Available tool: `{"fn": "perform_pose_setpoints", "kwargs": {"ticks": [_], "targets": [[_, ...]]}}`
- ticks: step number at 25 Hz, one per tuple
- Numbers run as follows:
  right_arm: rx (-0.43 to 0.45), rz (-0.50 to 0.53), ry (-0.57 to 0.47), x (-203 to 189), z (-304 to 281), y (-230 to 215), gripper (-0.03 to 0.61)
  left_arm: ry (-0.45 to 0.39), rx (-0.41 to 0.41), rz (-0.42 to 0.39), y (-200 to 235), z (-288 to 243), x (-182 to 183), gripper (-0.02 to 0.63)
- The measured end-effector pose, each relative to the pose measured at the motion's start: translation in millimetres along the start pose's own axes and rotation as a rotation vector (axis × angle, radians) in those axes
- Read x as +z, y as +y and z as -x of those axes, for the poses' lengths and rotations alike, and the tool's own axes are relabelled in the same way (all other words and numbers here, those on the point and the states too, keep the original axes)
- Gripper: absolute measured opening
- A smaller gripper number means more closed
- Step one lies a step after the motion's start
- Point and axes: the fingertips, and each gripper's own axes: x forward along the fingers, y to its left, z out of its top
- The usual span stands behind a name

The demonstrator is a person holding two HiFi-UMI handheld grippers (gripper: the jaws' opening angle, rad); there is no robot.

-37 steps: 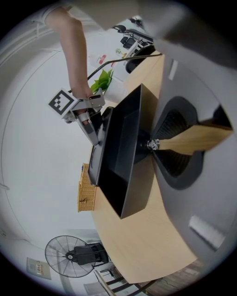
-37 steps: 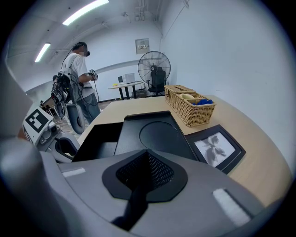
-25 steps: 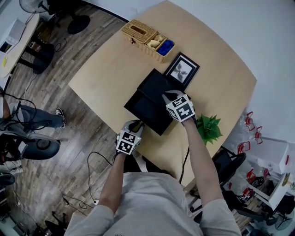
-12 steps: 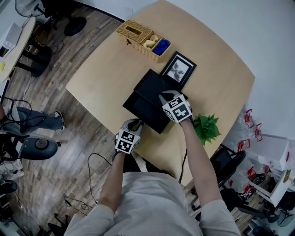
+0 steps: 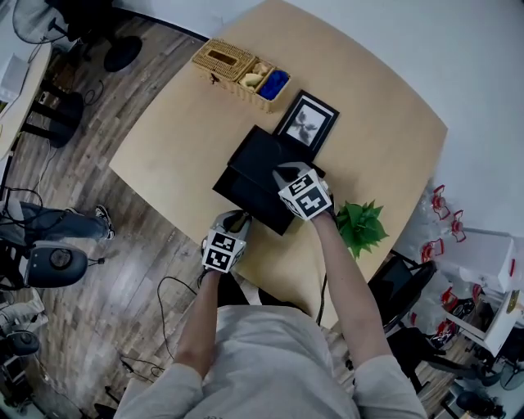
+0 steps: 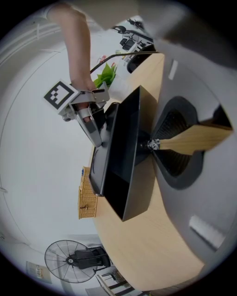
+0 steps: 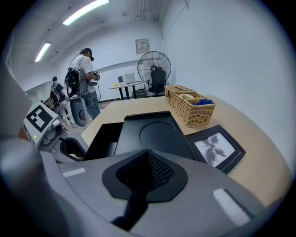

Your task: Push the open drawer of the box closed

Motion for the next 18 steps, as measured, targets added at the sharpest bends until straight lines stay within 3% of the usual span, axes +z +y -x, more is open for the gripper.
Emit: {"fn": "perform_pose_setpoints", "kwargs": {"ticks": [18], "targets": [[0.005,-0.009,-0.005,-3,-3,1,0.002,-0.008,-0.01,0.003,0,-12,16,0.117]]}}
